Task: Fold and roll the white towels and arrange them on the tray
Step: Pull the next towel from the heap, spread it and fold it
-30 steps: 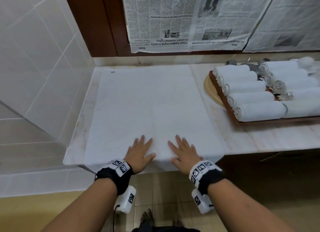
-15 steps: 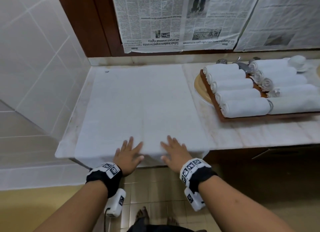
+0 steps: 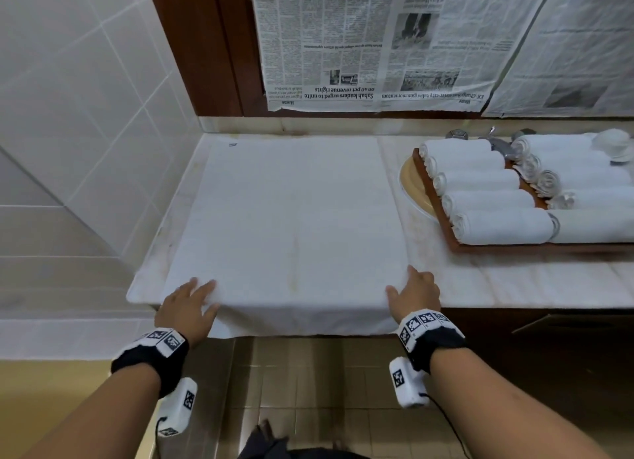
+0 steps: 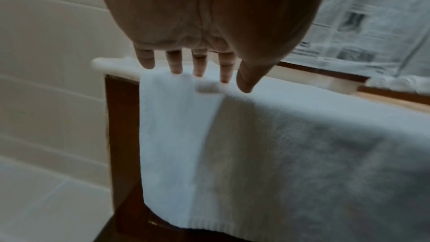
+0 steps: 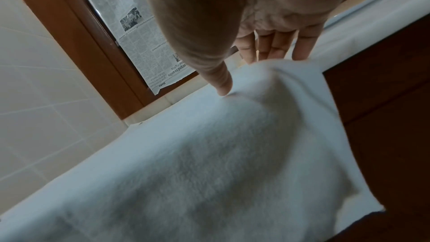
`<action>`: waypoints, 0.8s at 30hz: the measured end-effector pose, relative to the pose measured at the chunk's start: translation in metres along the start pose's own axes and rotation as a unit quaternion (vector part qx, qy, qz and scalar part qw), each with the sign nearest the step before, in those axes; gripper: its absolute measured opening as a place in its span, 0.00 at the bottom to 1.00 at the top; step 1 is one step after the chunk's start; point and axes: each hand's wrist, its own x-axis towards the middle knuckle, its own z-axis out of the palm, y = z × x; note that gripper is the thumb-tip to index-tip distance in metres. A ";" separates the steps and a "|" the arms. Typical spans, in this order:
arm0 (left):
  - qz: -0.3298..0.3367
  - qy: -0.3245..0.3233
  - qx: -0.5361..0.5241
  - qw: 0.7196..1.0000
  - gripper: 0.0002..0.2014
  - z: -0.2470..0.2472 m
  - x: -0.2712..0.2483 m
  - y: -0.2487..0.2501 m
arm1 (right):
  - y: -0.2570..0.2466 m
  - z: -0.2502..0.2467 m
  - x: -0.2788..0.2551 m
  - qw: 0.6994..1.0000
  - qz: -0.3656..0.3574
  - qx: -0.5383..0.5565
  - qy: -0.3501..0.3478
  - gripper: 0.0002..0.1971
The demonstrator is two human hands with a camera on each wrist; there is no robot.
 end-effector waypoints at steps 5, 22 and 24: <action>0.019 0.016 0.054 0.998 0.22 -0.023 0.009 0.004 | -0.020 0.014 0.013 0.996 0.061 0.058 -0.033 0.31; -0.156 -0.161 -0.583 0.781 0.30 -0.076 0.068 -0.046 | -0.269 0.041 -0.099 0.905 -0.338 0.081 -0.247 0.35; -0.164 -0.176 -0.610 0.755 0.35 -0.079 0.070 -0.052 | -0.282 0.057 -0.110 0.885 -0.366 0.058 -0.280 0.35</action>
